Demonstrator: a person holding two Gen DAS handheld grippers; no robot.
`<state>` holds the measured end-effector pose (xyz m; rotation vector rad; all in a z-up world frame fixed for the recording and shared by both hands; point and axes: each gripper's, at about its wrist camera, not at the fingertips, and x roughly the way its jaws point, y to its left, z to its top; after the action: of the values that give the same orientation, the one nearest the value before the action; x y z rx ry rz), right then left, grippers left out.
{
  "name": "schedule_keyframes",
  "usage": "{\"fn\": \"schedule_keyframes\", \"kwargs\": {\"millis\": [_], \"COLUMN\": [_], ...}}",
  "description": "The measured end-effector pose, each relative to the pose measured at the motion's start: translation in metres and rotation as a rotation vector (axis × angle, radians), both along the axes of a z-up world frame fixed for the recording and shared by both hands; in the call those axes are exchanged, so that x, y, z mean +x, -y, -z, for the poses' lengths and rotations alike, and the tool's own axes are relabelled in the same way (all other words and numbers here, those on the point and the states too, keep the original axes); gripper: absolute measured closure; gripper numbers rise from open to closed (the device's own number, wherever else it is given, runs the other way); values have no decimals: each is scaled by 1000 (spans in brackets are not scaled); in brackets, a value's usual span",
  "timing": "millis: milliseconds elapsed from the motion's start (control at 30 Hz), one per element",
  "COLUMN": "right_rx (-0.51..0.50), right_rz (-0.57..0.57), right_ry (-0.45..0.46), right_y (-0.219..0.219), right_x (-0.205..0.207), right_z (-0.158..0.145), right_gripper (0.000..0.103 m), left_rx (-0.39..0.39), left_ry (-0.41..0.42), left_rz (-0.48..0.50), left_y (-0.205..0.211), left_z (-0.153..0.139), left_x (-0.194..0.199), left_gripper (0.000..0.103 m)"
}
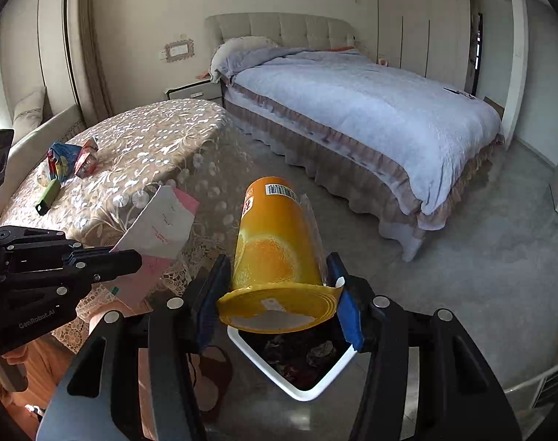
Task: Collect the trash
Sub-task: 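Carry the wrapper and juice bottle over the bin and open both tools, then move both open tools back over the table toward the remaining trash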
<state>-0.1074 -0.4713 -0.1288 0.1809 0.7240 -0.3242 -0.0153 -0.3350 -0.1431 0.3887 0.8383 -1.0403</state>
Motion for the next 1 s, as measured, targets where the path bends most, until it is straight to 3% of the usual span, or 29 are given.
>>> {"fn": "schedule_keyframes", "kwargs": {"millis": [267, 500, 700, 733, 767, 800, 867, 933, 1000], "right_rx": [75, 139, 191, 199, 206, 200, 234, 246, 257], "right_rz": [46, 11, -17, -22, -29, -16, -1, 32, 48], "right_ry": [-170, -298, -380, -386, -392, -394, -398, -404, -410], "right_y": [42, 65, 78, 81, 82, 86, 96, 101, 103], "right_x": [-1, 24, 40, 41, 41, 39, 34, 34, 33], "right_z": [72, 134, 170, 174, 178, 181, 187, 189, 190], "right_gripper": [48, 48, 47, 40, 17, 11, 5, 5, 5], "left_rx": [184, 321, 389, 394, 405, 431, 451, 430, 430], "left_ry": [-124, -198, -254, -275, -292, -265, -213, -271, -260], "left_rz": [126, 201, 246, 253, 251, 231, 200, 203, 200], "left_y": [62, 99, 118, 121, 123, 123, 120, 116, 116], "left_z": [81, 139, 175, 181, 186, 191, 197, 199, 196], "left_x": [5, 17, 25, 28, 31, 35, 43, 52, 54], "left_gripper": [102, 102, 99, 96, 71, 40, 5, 5, 5]}}
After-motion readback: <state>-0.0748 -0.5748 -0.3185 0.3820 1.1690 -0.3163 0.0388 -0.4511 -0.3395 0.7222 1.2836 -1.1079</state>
